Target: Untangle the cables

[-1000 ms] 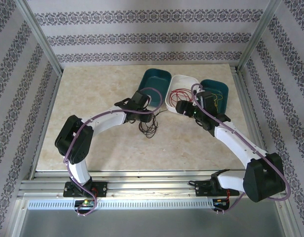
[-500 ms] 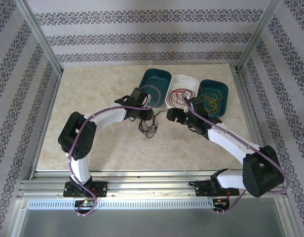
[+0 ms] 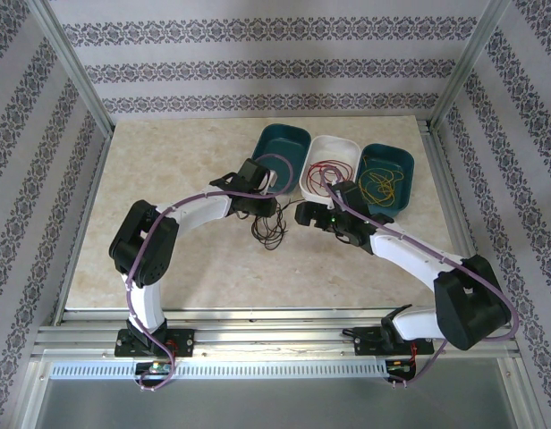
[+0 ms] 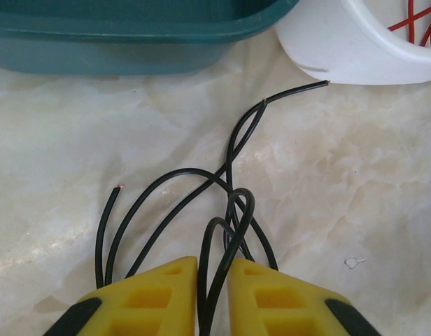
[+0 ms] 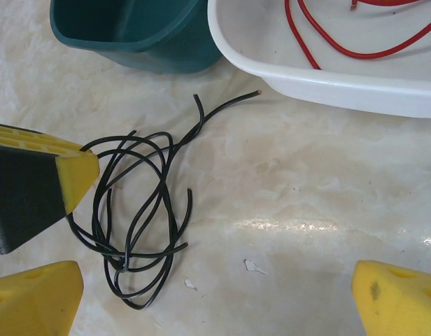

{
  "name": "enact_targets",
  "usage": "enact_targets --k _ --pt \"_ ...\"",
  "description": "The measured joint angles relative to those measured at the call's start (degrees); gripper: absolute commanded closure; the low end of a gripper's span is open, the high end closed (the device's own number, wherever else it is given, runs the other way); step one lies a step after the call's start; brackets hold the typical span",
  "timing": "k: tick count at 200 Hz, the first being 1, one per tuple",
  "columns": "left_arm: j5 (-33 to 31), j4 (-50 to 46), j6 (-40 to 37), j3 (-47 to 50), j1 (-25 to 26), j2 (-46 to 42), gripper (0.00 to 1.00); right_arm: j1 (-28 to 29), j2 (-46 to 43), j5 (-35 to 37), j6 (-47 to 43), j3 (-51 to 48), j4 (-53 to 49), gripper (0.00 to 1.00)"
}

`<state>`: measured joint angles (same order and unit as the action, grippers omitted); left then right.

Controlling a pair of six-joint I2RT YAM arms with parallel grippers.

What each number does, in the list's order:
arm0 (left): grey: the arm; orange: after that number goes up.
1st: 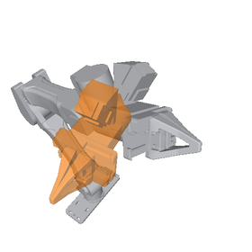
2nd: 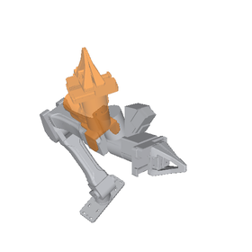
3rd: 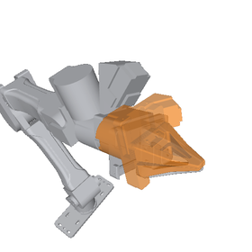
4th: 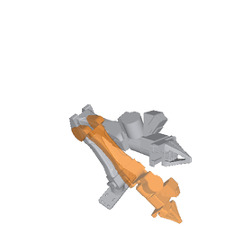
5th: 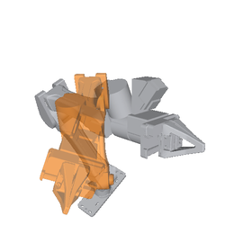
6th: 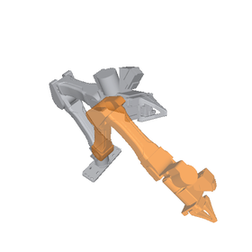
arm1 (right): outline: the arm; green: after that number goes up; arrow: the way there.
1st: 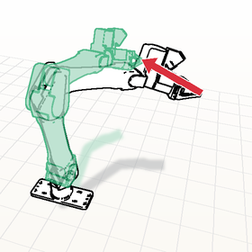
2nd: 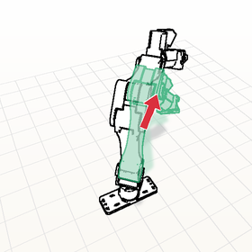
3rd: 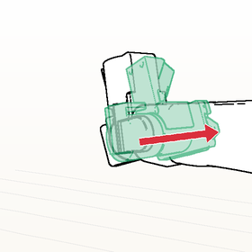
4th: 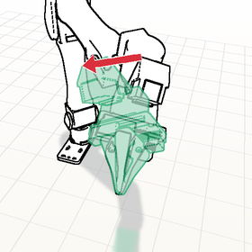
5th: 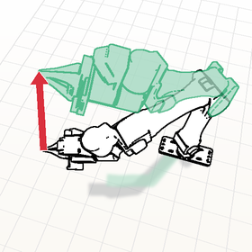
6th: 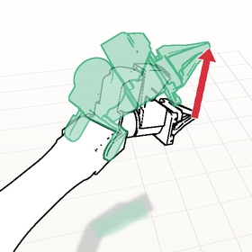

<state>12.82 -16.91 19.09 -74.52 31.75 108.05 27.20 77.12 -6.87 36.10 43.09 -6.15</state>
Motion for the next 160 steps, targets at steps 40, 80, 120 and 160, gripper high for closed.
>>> enact_targets --k 40,80,120,160 --pt "0.52 0.44 0.59 0.0 0.0 0.0 0.9 0.35 0.96 0.04 0.07 0.0 0.02 0.02" --pt "0.72 0.66 0.94 0.02 0.0 0.0 0.92 0.72 2.21 0.02 0.24 0.0 0.04 0.02" --pt "2.54 1.05 1.18 0.02 0.0 -0.11 0.87 0.72 3.54 0.02 0.31 0.02 0.04 0.02" --pt "7.1 2.21 1.97 1.99 0.0 -2.08 1.0 0.72 4.15 0.37 1.16 0.09 -0.04 0.02"
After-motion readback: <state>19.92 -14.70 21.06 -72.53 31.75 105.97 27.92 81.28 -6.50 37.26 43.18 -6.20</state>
